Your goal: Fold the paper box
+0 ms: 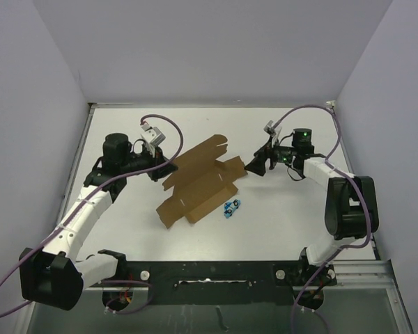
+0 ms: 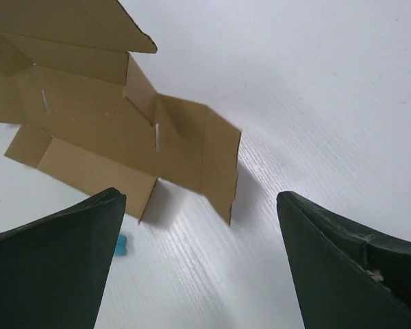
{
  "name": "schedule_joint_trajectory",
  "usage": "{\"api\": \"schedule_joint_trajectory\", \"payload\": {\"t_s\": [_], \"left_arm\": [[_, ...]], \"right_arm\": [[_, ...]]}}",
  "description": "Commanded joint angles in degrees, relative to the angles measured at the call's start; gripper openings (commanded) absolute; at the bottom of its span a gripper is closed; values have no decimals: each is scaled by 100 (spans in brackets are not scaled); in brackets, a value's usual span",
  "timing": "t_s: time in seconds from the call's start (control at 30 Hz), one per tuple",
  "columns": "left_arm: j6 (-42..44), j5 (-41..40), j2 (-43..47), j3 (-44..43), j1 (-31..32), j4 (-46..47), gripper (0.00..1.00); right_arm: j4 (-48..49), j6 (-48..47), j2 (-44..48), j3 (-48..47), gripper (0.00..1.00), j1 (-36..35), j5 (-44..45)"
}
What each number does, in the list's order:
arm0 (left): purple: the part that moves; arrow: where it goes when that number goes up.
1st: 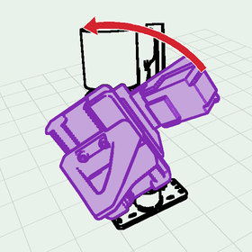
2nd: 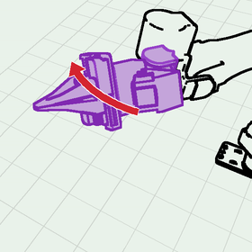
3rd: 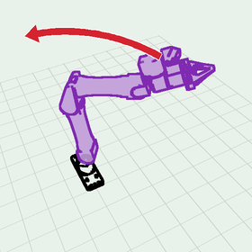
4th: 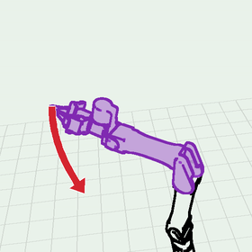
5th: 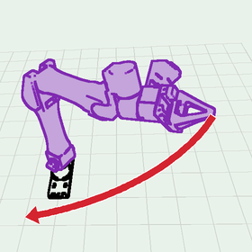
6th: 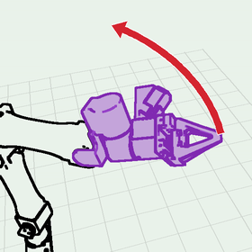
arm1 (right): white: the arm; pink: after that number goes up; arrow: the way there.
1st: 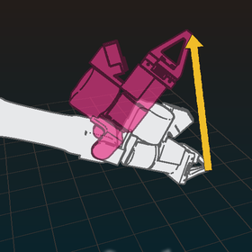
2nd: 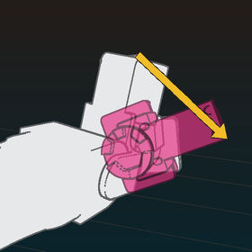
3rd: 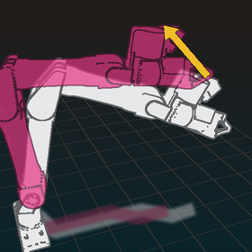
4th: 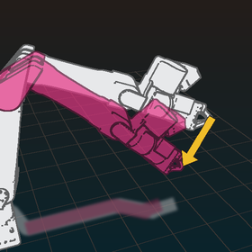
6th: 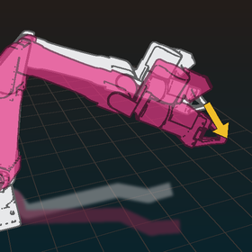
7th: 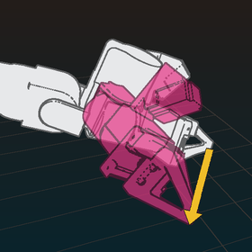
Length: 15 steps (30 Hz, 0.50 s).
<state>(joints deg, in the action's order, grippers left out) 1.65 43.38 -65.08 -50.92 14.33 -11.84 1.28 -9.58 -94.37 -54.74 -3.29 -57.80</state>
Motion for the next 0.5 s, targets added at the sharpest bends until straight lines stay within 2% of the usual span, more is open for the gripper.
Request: {"api": "schedule_joint_trajectory", "payload": {"t_s": [0.0,0.17,0.33,0.47], "left_arm": [[266,131,-4,-183,90,38,0],[235,157,23,-161,102,89,0],[221,168,39,-157,100,114,0],[182,221,23,-173,105,152,0]], "right_arm": [[-25,-700,-187,-122,98,-227,77],[-531,-1036,-397,-408,97,-550,466],[-1018,-1107,-696,-788,85,-594,871],[-1100,-1256,-887,-1003,80,-739,1094]]}}
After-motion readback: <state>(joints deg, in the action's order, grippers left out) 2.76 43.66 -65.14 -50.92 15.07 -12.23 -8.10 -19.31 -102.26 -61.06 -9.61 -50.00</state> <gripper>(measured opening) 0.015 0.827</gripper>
